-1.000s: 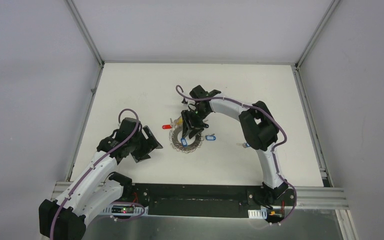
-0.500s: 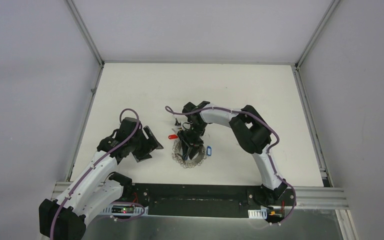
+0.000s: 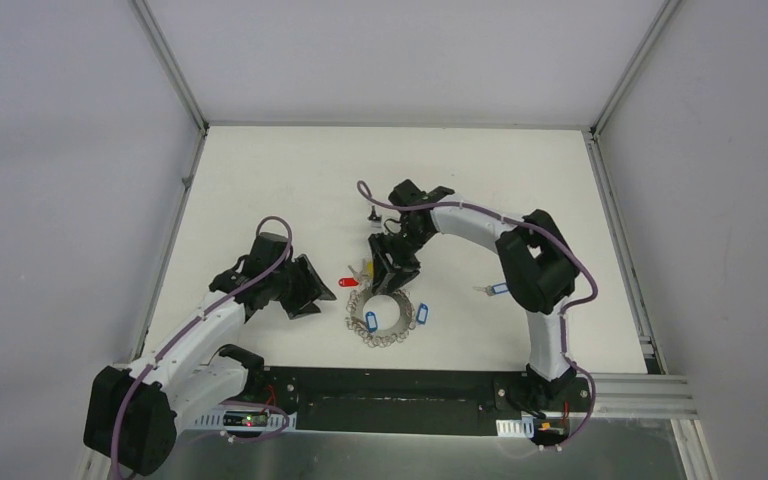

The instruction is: Put the keys on the keyring

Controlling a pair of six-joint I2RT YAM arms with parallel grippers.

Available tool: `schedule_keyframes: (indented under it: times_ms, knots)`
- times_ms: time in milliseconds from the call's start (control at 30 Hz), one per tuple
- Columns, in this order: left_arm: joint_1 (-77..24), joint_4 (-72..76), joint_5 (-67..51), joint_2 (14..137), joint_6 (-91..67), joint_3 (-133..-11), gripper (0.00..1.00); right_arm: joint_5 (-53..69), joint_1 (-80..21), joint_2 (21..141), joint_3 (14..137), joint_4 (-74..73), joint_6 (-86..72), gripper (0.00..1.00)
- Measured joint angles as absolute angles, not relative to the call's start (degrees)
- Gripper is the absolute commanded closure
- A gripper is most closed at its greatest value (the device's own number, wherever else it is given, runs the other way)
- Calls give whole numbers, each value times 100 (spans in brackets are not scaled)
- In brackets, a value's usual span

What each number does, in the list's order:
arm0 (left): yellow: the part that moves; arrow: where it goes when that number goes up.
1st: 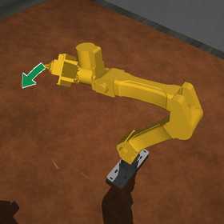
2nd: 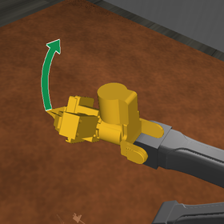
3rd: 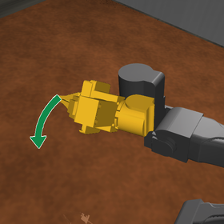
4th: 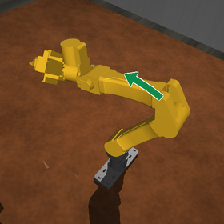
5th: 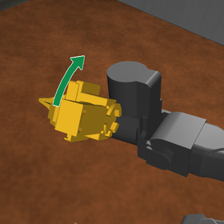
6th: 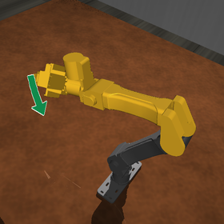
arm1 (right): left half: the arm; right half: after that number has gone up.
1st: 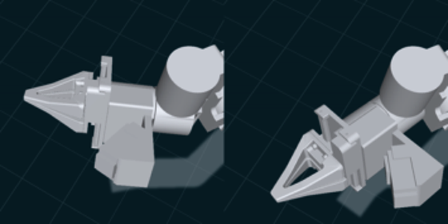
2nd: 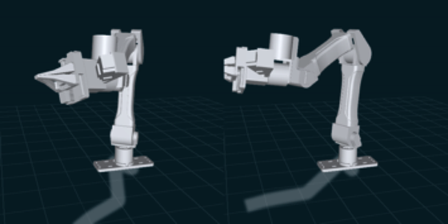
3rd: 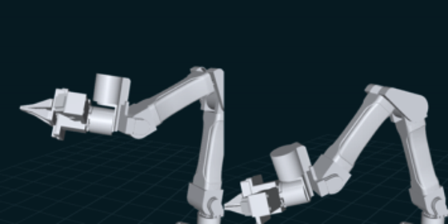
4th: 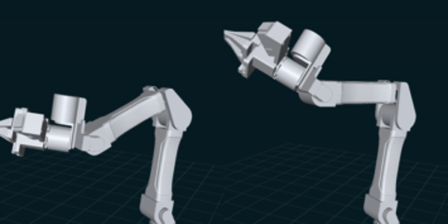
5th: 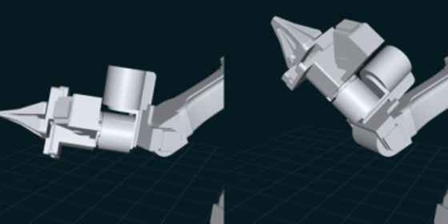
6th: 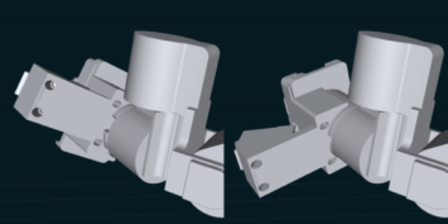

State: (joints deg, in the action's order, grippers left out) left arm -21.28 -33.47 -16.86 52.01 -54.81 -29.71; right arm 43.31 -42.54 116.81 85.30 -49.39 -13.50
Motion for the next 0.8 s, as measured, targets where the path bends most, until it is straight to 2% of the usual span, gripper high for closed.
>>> schedule_keyframes:
  times_ms: [200, 433, 800]
  knots:
    - [-2198, -2724, -2021, 5673, -5509, -2880, 49, 4276, -3527, 11227, 7609, -4366, -1730, 44]
    - [-2738, -2108, -2178, 6528, -5507, -3052, 49, 4010, -2799, 10702, 6796, -4239, -1859, 39]
    - [-3308, -1811, -2176, 7369, -5419, -3929, 50, 3944, -2897, 10932, 6847, -4270, -1732, 39]
